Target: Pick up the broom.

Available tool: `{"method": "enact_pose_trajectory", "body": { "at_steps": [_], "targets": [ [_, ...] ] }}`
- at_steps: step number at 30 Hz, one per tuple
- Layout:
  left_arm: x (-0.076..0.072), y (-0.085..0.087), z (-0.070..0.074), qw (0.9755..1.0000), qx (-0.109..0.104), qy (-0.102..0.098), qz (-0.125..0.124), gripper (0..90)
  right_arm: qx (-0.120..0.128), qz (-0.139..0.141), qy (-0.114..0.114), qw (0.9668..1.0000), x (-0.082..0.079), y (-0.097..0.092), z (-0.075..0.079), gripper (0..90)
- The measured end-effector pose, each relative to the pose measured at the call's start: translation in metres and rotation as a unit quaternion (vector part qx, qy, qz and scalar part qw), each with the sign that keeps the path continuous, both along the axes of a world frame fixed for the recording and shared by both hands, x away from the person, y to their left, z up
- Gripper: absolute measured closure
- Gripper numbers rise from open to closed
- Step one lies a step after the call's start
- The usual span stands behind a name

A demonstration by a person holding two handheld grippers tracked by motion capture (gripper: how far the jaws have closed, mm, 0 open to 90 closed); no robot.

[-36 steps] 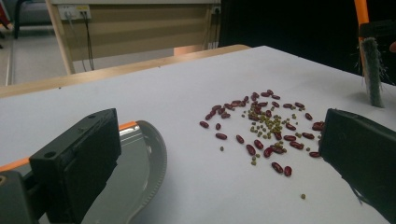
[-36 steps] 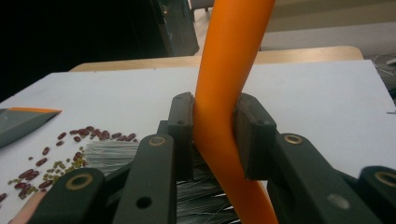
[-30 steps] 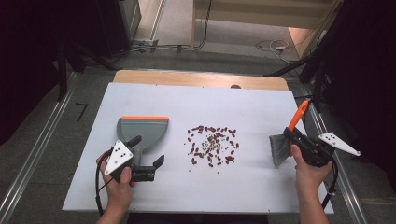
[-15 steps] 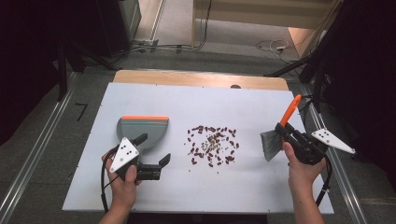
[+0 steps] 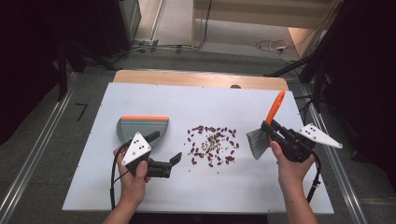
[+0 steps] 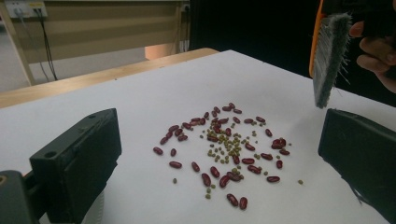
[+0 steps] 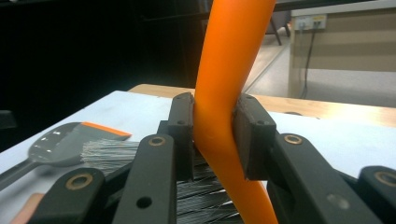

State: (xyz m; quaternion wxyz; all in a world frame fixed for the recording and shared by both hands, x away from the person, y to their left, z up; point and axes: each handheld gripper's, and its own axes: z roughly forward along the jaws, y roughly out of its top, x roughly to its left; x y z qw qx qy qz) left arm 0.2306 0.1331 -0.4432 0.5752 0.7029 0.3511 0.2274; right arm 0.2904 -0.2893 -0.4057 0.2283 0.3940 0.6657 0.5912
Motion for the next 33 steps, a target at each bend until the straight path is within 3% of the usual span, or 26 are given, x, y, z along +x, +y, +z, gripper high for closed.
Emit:
{"method": "enact_pose_trajectory", "body": {
  "at_steps": [8,11,18,23,33],
  "targets": [
    [0.006,-0.017,0.005,0.9998,-0.001,0.008,-0.020,0.0,-0.004,0.027,-0.003,0.9996,-0.002,0.025,0.004,68.8],
    [0.010,-0.024,0.005,0.9990,-0.009,0.016,-0.040,2.0,-0.007,0.035,-0.003,0.9994,-0.003,0.033,0.004,68.8],
    [0.013,-0.036,0.011,0.9985,-0.028,0.009,-0.047,2.8,-0.007,0.052,-0.002,0.9986,-0.007,0.052,0.006,68.8],
    [0.013,-0.044,0.010,0.9974,-0.027,0.017,-0.065,2.8,-0.018,0.067,-0.009,0.9976,-0.011,0.067,0.006,68.8],
    [0.009,-0.065,0.007,0.9941,-0.040,0.035,-0.094,4.2,-0.011,0.076,-0.017,0.9969,-0.017,0.081,0.008,68.8]
  ]
}}
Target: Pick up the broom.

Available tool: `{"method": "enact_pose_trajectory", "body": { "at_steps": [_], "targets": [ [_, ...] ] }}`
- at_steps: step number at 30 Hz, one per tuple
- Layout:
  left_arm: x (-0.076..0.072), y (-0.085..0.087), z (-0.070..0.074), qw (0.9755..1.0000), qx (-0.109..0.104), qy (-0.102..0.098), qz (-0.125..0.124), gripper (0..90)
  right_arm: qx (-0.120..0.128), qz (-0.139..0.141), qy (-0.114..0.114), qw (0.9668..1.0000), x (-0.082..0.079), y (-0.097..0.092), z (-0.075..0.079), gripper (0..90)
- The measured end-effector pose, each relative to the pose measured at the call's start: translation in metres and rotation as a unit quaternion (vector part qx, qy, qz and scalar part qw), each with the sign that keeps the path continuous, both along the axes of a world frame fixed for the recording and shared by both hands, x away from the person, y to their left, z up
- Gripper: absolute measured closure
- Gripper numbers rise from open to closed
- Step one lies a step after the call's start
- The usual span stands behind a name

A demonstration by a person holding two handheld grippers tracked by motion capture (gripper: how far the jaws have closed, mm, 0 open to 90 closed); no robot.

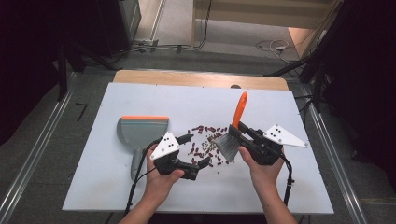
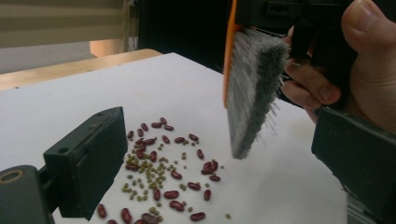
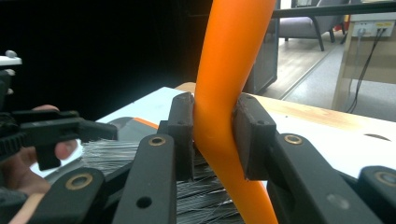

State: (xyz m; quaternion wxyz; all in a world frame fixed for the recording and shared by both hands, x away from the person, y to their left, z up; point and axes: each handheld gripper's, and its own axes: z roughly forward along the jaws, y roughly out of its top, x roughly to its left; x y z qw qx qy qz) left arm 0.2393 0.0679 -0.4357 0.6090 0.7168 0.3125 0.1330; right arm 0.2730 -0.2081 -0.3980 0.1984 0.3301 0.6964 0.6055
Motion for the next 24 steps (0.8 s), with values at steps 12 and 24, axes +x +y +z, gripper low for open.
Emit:
{"method": "enact_pose_trajectory", "body": {
  "at_steps": [12,24],
  "targets": [
    [-0.003,-0.024,-0.005,0.9995,0.017,0.020,-0.016,12.2,-0.006,0.021,-0.010,0.9997,-0.009,0.022,-0.001,68.8],
    [-0.007,-0.037,-0.009,0.9982,0.042,0.025,0.033,46.4,-0.001,0.036,-0.017,0.9992,-0.023,0.041,0.001,68.8]
  ]
}}
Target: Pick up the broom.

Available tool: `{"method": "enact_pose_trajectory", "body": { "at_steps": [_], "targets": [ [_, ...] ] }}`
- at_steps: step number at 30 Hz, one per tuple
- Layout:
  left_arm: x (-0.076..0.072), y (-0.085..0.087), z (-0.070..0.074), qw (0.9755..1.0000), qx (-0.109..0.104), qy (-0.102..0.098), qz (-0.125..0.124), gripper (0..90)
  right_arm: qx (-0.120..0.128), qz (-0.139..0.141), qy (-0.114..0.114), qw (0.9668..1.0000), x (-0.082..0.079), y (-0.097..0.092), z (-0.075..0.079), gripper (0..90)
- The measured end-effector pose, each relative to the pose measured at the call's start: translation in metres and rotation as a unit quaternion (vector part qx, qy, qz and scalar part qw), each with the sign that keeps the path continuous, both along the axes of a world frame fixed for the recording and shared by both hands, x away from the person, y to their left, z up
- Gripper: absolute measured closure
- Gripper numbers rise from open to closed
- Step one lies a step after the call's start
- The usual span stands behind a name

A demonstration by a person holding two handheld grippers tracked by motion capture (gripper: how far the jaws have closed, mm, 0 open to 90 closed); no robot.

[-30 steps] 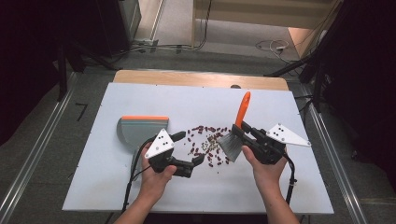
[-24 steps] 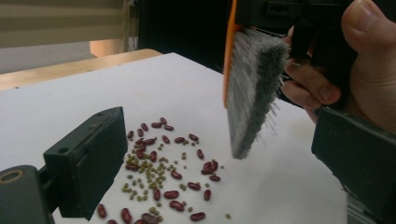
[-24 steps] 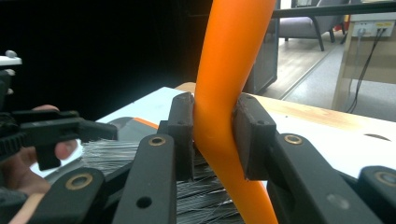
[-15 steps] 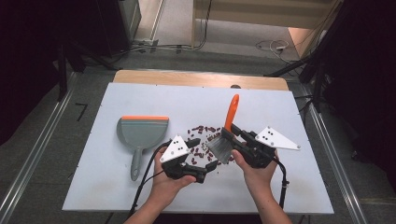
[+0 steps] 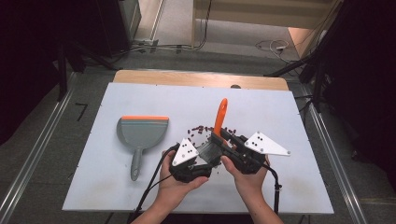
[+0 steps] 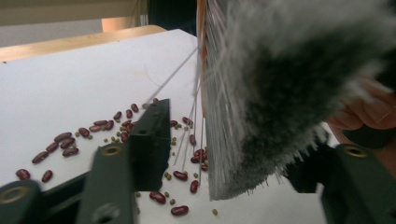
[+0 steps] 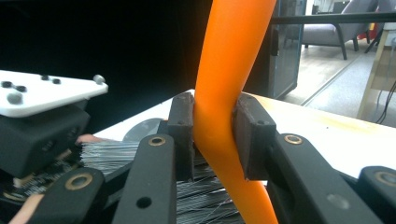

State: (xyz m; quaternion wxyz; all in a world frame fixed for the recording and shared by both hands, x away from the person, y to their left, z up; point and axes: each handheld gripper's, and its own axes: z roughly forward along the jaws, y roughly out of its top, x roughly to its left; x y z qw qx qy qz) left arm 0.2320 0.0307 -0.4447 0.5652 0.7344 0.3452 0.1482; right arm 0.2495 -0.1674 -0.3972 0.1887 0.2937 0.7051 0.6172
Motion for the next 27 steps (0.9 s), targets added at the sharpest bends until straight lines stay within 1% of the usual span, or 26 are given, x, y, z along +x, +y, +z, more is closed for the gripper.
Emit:
{"method": "enact_pose_trajectory", "body": {
  "at_steps": [1,3,6,10,11,12,13,14,15,17,18,19,20,21,22,24,25,26,27],
  "targets": [
    [0.000,-0.002,-0.001,0.9999,0.007,0.008,-0.008,48.7,0.001,0.000,-0.002,1.0000,-0.001,0.001,0.000,68.8],
    [0.000,-0.004,-0.001,0.9999,0.007,0.011,-0.009,53.0,0.003,-0.001,-0.001,1.0000,-0.002,0.002,0.001,68.8],
    [0.000,-0.006,-0.001,0.9998,0.013,0.016,-0.005,61.2,0.006,-0.009,0.003,0.9999,-0.003,0.002,0.001,68.8],
    [0.001,-0.004,-0.001,0.9998,0.009,0.018,-0.006,75.9,0.006,-0.011,0.002,0.9999,-0.004,0.003,0.000,68.8],
    [0.000,-0.003,-0.001,0.9998,0.010,0.015,-0.003,75.9,0.006,-0.011,0.002,0.9999,-0.004,0.003,0.000,68.8],
    [0.000,-0.003,-0.001,0.9999,0.011,0.010,-0.004,80.0,0.009,-0.012,0.003,0.9999,-0.005,0.003,0.000,68.7],
    [-0.001,-0.003,-0.001,0.9999,0.011,0.008,-0.006,81.2,0.009,-0.012,0.004,0.9999,-0.005,0.003,0.001,68.7],
    [0.000,-0.002,-0.001,0.9999,0.011,0.008,-0.007,81.2,0.009,-0.012,0.004,0.9999,-0.005,0.003,0.001,68.7],
    [0.000,-0.002,-0.001,0.9999,0.012,0.008,-0.007,83.2,0.008,-0.014,0.006,0.9998,-0.005,0.004,0.001,68.6],
    [0.000,0.000,-0.001,0.9998,0.017,0.007,-0.009,84.4,0.006,-0.012,0.009,0.9999,-0.005,0.005,0.001,68.3],
    [0.002,0.003,0.000,0.9996,0.020,0.011,-0.015,84.8,0.002,-0.009,0.007,0.9999,-0.004,0.005,0.001,67.6],
    [0.002,0.003,0.000,0.9996,0.020,0.011,-0.015,85.0,-0.003,-0.005,0.004,1.0000,-0.004,0.005,0.002,64.3],
    [0.003,0.005,0.000,0.9995,0.023,0.010,-0.017,85.2,-0.004,0.000,0.004,1.0000,-0.004,0.006,0.003,58.8],
    [0.004,0.006,0.001,0.9994,0.026,0.012,-0.019,85.2,-0.004,0.000,0.004,1.0000,-0.004,0.006,0.003,58.8],
    [0.004,0.009,0.001,0.9994,0.024,0.013,-0.022,85.4,-0.005,0.019,0.003,0.9998,-0.001,0.004,0.007,51.9],
    [0.006,0.014,0.003,0.9993,0.022,0.010,-0.028,85.4,-0.011,0.036,0.007,0.9993,0.002,0.001,0.011,46.7],
    [0.007,0.017,0.004,0.9992,0.024,0.007,-0.031,85.5,-0.013,0.046,0.012,0.9988,0.004,-0.002,0.012,46.1],
    [0.007,0.020,0.005,0.9991,0.023,0.005,-0.035,85.5,-0.013,0.046,0.012,0.9988,0.004,-0.002,0.012,46.1],
    [0.008,0.023,0.006,0.9988,0.020,0.004,-0.044,85.5,-0.019,0.069,0.023,0.9971,0.011,-0.009,0.013,45.7]
  ]
}}
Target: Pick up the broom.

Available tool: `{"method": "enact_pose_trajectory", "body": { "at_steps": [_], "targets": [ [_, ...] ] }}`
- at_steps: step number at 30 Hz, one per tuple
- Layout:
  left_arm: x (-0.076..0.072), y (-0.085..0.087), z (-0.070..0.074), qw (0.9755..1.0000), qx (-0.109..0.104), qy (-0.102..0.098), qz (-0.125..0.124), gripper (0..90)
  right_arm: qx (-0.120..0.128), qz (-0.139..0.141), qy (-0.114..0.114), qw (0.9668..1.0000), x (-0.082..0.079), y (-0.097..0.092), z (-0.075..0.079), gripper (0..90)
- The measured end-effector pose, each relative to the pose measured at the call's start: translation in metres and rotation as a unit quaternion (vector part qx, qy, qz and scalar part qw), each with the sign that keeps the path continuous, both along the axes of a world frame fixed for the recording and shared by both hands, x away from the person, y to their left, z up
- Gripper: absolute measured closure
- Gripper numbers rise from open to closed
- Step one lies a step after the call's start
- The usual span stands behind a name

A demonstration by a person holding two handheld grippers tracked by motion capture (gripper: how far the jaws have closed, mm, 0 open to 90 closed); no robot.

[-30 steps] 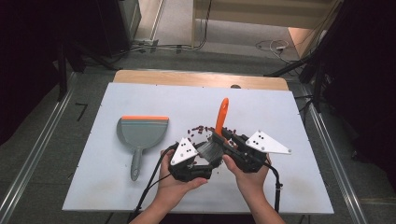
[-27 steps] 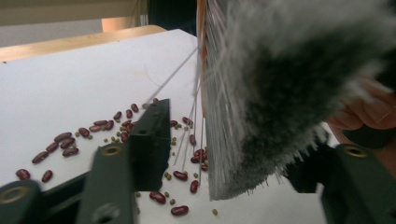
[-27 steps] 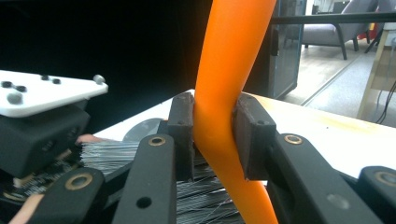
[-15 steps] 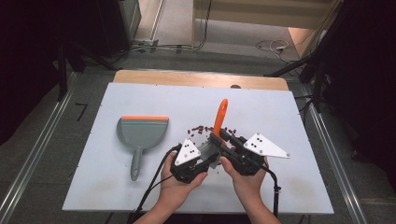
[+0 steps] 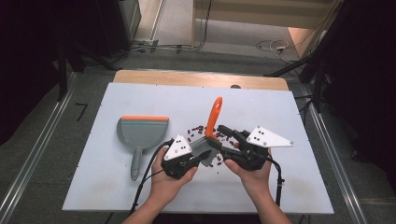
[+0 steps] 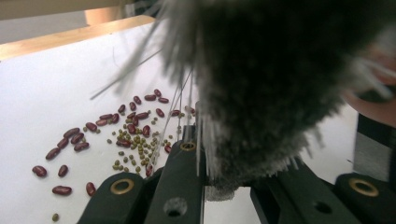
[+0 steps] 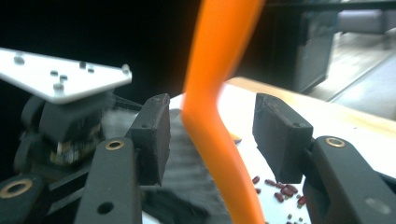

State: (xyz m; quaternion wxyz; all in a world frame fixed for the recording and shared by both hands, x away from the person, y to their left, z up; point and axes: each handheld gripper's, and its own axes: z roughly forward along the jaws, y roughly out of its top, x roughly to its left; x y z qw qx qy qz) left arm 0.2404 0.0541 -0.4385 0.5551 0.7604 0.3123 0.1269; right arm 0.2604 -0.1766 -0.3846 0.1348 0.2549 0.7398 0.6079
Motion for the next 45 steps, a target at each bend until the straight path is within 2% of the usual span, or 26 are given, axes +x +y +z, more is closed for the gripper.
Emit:
{"method": "enact_pose_trajectory", "body": {
  "at_steps": [2,4,5,6,7,8,9,10,11,12,13,14,15,16,18,19,26,28,29,35,38,40,41,42,44,45],
  "targets": [
    [0.001,0.005,0.002,0.9999,0.002,-0.002,-0.013,85.5,0.000,0.008,0.005,1.0000,0.002,-0.003,0.000,45.4],
    [0.003,0.010,0.004,0.9995,0.000,-0.004,-0.032,85.5,0.008,0.032,0.018,0.9993,0.008,-0.011,-0.002,45.4],
    [0.003,0.015,0.005,0.9986,-0.007,-0.012,-0.051,85.5,0.017,0.060,0.027,0.9977,0.014,-0.019,-0.002,44.9],
    [0.003,0.015,0.005,0.9986,-0.007,-0.012,-0.051,85.5,0.017,0.060,0.027,0.9977,0.014,-0.019,-0.002,44.9],
    [0.003,0.018,0.005,0.9978,-0.010,-0.014,-0.064,85.5,0.017,0.092,0.037,0.9950,0.017,-0.024,-0.002,44.2],
    [0.004,0.020,0.006,0.9964,-0.019,-0.015,-0.081,85.5,0.015,0.100,0.038,0.9942,0.019,-0.025,-0.003,43.7],
    [0.004,0.020,0.006,0.9964,-0.019,-0.015,-0.081,85.5,0.015,0.100,0.038,0.9942,0.019,-0.025,-0.003,43.7],
    [0.004,0.022,0.007,0.9954,-0.020,-0.014,-0.093,85.5,0.014,0.112,0.040,0.9928,0.020,-0.026,-0.003,43.6],
    [0.004,0.022,0.007,0.9947,-0.022,-0.014,-0.100,85.5,0.017,0.135,0.047,0.9896,0.021,-0.027,-0.005,44.2],
    [0.005,0.023,0.007,0.9934,-0.024,-0.010,-0.112,85.5,0.017,0.135,0.047,0.9896,0.021,-0.027,-0.005,44.2],
    [0.005,0.023,0.007,0.9919,-0.025,-0.007,-0.124,85.5,0.022,0.149,0.050,0.9873,0.022,-0.027,-0.006,44.8],
    [0.005,0.023,0.007,0.9906,-0.028,-0.008,-0.134,85.5,0.023,0.172,0.054,0.9833,0.022,-0.026,-0.009,45.3],
    [0.005,0.023,0.007,0.9896,-0.027,-0.007,-0.141,85.5,0.023,0.172,0.054,0.9833,0.022,-0.026,-0.009,45.3],
    [0.005,0.022,0.007,0.9881,-0.028,-0.006,-0.151,85.5,0.016,0.189,0.058,0.9801,0.022,-0.023,-0.012,46.1],
    [0.005,0.021,0.006,0.9860,-0.029,-0.005,-0.164,85.5,0.014,0.203,0.064,0.9771,0.023,-0.020,-0.014,47.0],
    [0.004,0.020,0.006,0.9854,-0.029,-0.003,-0.168,85.5,0.014,0.203,0.064,0.9771,0.023,-0.020,-0.014,47.0],
    [0.004,0.018,0.006,0.9802,-0.037,0.003,-0.194,85.4,0.016,0.247,0.088,0.9648,0.024,-0.011,-0.026,53.2],
    [0.003,0.017,0.006,0.9795,-0.036,0.004,-0.198,85.5,0.016,0.251,0.088,0.9639,0.024,-0.010,-0.027,55.0],
    [0.003,0.016,0.006,0.9792,-0.037,0.004,-0.199,85.4,0.020,0.261,0.094,0.9604,0.025,-0.009,-0.030,59.6],
    [0.003,0.015,0.005,0.9756,-0.044,0.010,-0.215,85.3,0.022,0.265,0.090,0.9599,0.024,-0.010,-0.031,67.6],
    [0.005,0.016,0.004,0.9754,-0.053,0.015,-0.214,82.6,0.022,0.264,0.085,0.9605,0.023,-0.011,-0.030,68.3],
    [0.004,0.016,0.003,0.9771,-0.056,0.018,-0.204,78.2,0.019,0.258,0.077,0.9628,0.021,-0.011,-0.029,68.4],
    [0.004,0.017,0.003,0.9788,-0.051,0.017,-0.197,69.8,0.015,0.252,0.072,0.9649,0.020,-0.012,-0.028,68.5],
    [0.004,0.017,0.003,0.9812,-0.050,0.015,-0.186,69.8,0.015,0.252,0.072,0.9649,0.020,-0.012,-0.028,68.5],
    [0.004,0.019,0.002,0.9845,-0.045,0.016,-0.169,60.3,0.017,0.244,0.069,0.9673,0.020,-0.014,-0.028,68.5],
    [0.004,0.020,0.002,0.9856,-0.044,0.017,-0.162,48.7,0.018,0.234,0.065,0.9698,0.021,-0.017,-0.026,68.5]
  ]
}}
